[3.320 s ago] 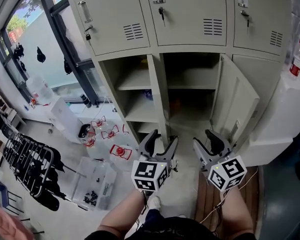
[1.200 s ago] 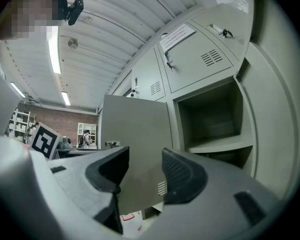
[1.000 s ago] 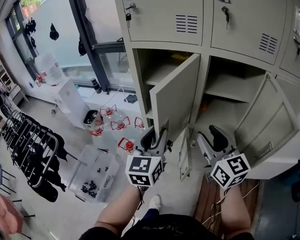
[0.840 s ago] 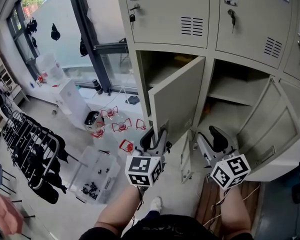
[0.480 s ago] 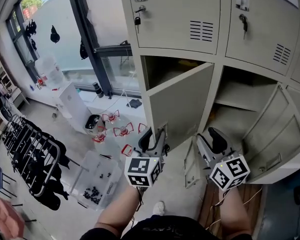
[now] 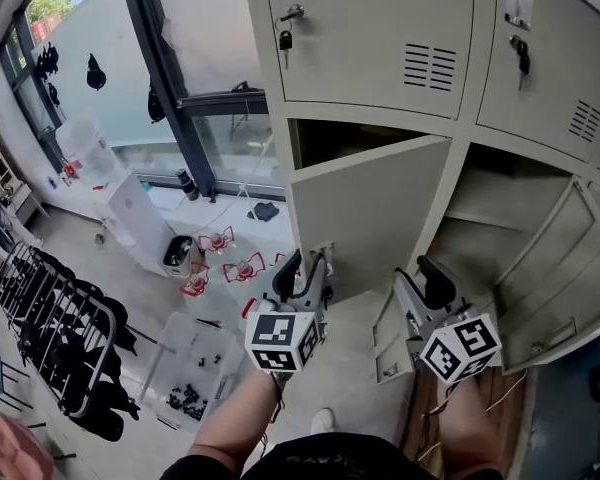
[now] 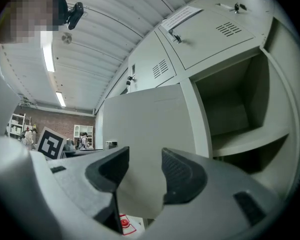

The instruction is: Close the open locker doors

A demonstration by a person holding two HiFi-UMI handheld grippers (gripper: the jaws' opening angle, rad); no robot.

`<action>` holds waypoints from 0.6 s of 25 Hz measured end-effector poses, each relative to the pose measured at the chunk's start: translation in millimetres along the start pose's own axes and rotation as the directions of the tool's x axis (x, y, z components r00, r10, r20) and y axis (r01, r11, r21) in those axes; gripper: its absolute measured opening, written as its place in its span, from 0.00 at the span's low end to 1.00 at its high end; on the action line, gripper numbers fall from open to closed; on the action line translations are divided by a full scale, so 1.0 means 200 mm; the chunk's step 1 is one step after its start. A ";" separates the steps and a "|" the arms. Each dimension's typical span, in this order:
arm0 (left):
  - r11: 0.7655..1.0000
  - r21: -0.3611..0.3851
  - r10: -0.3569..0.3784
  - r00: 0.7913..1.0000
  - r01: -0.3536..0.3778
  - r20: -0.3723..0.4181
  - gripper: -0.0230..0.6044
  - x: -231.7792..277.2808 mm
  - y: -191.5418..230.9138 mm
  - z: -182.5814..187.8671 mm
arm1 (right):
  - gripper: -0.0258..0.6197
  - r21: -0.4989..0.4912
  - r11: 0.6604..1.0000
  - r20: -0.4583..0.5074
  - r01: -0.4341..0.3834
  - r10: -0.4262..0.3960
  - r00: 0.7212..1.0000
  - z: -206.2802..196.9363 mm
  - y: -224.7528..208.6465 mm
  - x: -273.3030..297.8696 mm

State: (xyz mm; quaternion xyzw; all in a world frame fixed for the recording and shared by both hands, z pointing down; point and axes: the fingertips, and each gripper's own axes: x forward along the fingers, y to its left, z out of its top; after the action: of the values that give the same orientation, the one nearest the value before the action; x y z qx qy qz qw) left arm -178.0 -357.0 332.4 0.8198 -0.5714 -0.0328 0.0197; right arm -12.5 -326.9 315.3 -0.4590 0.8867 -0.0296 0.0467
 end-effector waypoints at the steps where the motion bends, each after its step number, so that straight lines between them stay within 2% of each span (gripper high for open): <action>1: 1.000 0.000 -0.005 1.000 0.005 0.000 0.27 0.02 0.02 0.00 | 0.36 0.004 1.000 0.002 0.007 -0.007 1.000 0.00 0.00 0.02; 15: 0.999 0.012 -0.039 0.999 0.039 -0.004 0.27 0.26 0.20 0.00 | 0.36 0.021 0.996 0.008 0.089 -0.089 0.996 -0.05 -0.04 0.20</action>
State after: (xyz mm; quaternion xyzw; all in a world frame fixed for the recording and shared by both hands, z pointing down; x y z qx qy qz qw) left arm -198.0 -419.0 332.7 0.8310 -0.5553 -0.0283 0.0154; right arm -29.9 -363.3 323.8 -0.4978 0.8647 -0.0387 0.0539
